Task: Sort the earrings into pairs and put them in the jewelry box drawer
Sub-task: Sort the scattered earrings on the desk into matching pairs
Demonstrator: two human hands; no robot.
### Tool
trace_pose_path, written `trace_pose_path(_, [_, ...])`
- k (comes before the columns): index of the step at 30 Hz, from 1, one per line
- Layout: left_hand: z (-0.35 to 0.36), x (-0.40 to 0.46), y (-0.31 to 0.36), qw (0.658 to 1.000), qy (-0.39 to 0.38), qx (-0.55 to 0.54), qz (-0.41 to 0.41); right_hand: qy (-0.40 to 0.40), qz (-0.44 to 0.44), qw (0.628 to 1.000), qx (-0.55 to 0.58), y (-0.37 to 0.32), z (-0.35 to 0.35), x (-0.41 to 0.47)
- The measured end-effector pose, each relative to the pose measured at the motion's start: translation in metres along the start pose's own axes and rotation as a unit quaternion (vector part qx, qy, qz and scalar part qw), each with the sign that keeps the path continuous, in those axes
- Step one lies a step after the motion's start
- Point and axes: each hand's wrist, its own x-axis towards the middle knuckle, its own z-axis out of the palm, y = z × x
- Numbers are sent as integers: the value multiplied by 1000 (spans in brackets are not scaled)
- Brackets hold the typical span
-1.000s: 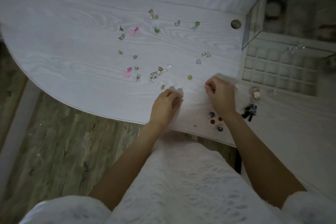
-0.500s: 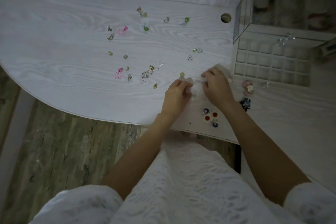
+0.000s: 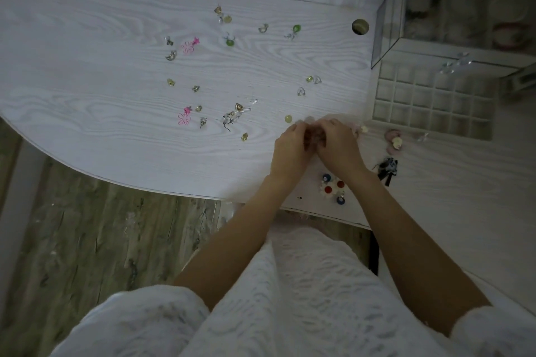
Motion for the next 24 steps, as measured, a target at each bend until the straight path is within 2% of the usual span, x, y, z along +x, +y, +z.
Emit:
trace_pose_path(4, [-3, -4, -3, 999, 2, -36, -14, 10, -20, 999, -31, 2, -3, -4])
trace_pose_path(10, [-47, -17, -28, 994, -59, -83, -39, 30, -64, 996, -58, -9, -9, -10])
trace_pose_path(12, [-70, -25, -41, 996, -43, -65, -33, 20, -85, 995, -54, -21, -8, -4])
trace_pose_path(17, [-111, -20, -81, 993, 85, 67, -47, -14, -151, 988, -42, -60, 11, 33])
trace_pose_path(24, [-110, 16, -90, 988, 69, 128, -48, -34, -176, 981, -71, -92, 36, 79])
